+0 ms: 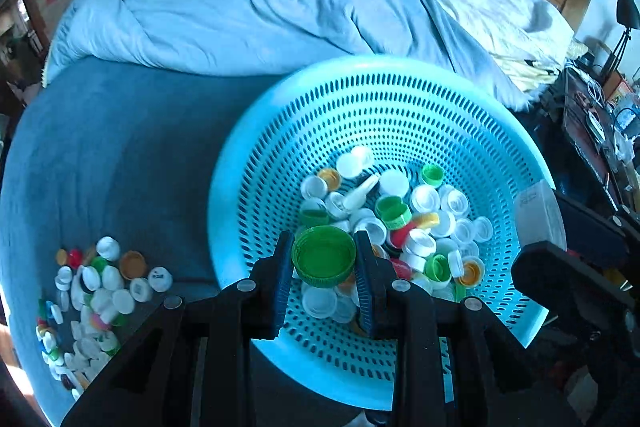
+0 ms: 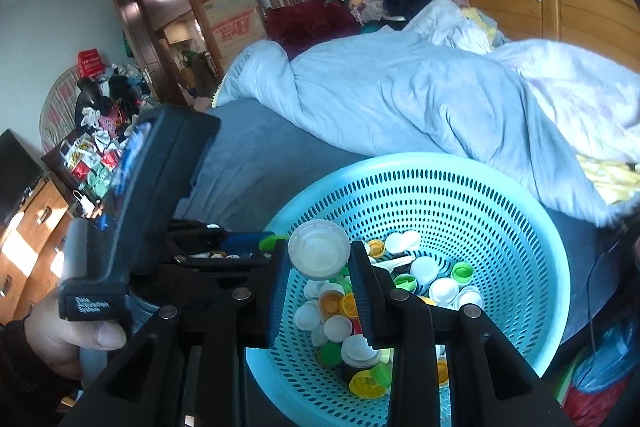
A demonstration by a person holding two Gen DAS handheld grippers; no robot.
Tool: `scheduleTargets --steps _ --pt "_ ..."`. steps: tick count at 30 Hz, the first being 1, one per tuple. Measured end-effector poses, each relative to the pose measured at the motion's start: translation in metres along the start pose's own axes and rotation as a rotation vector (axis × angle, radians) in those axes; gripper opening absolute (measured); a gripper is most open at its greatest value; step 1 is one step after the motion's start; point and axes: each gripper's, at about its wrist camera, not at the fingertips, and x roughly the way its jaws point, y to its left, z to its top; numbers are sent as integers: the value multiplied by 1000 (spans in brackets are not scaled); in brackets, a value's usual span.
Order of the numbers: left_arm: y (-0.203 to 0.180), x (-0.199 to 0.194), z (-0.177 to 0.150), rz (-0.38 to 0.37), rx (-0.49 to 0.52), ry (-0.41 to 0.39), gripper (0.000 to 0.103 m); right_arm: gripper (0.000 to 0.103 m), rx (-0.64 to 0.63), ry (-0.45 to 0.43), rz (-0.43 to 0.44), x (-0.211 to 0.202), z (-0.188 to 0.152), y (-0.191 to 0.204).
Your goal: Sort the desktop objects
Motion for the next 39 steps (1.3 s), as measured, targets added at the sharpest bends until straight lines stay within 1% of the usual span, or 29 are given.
scheduleTargets --steps 4,6,20,22,23,24,26,31,33,34,35,36,39 --pt "1 8 0 -18 -13 28 25 34 11 16 8 6 -2 -2" --pt "3 9 0 -16 -16 32 25 34 12 19 9 7 -2 -1" --pt "3 6 -2 -4 -9 11 25 34 8 21 -4 10 -3 2" --pt "3 5 -2 -9 -13 9 25 42 12 15 -13 9 -2 1" --pt "4 4 -2 -10 -15 7 26 51 12 11 -18 7 -2 1" --pt "4 4 -2 -11 -16 5 28 56 11 6 -24 6 -3 1" --pt "5 1 -3 -13 -17 -3 31 57 10 3 -29 4 -3 2" --pt "12 -4 -6 -12 -30 -14 31 57 0 3 -34 2 -2 9" --pt "18 -12 -9 -6 -37 -42 31 62 -8 -8 -35 -1 -1 14" --pt "25 -21 -13 10 -47 -76 31 70 -13 -15 -33 -2 -1 17" --pt "32 -29 -18 20 -54 -107 31 75 -18 -19 -29 -3 -1 21" --pt "44 -39 -26 38 -64 -148 31 75 -24 -19 -21 -3 -2 25" --pt "87 -56 -63 108 -102 -221 36 75 -67 -2 0 4 -6 43"
